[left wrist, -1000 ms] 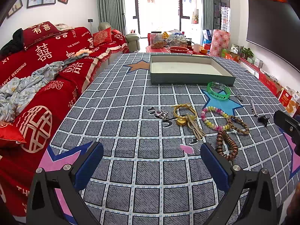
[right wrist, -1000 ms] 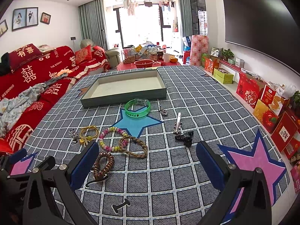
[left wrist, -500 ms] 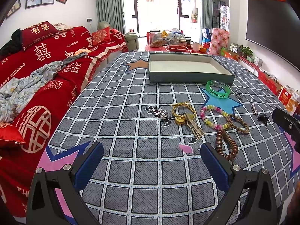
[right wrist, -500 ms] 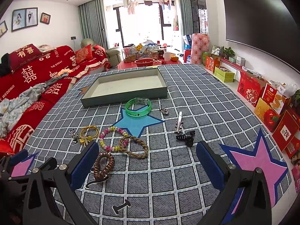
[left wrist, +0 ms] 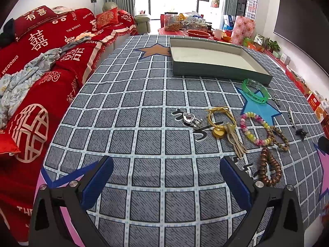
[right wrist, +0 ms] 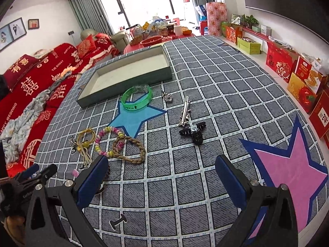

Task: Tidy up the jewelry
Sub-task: 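Grasp the silver hair clip with the right tool while the left tool grasps the silver heart pendant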

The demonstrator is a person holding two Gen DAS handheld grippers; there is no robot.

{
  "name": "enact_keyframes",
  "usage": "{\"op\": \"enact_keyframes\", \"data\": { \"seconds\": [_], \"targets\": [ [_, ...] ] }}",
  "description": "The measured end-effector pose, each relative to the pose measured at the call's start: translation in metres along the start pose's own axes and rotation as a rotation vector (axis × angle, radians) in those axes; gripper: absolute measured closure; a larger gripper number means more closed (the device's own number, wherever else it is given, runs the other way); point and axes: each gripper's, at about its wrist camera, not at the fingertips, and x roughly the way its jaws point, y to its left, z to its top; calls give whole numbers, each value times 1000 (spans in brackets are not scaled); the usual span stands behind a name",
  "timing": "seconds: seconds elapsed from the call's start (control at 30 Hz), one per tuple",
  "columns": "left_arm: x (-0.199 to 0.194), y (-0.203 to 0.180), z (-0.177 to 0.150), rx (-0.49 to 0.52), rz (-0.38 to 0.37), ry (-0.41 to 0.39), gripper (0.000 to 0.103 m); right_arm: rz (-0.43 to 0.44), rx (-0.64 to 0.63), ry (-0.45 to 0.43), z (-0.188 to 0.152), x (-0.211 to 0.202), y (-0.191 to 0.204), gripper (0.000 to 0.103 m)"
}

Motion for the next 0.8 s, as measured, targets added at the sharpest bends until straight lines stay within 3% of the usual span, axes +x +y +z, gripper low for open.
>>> {"op": "enact_keyframes", "data": {
  "seconds": [0.2, 0.53, 0.7, 0.8],
  "targets": [
    [24, 0, 30, 39, -20, 69, 0, -86, -26, 22, 36, 7, -7, 0],
    [58, -11, 48, 68, -47, 135, 0, -89, -17, 164, 86, 64, -19, 1],
    [70, -15, 51, 44, -52, 165, 0, -118, -14, 231, 87, 92, -24, 15],
    [74, -21, 52, 60, -36, 166, 0, -140, -3, 271, 85, 106, -28, 29]
  ]
}}
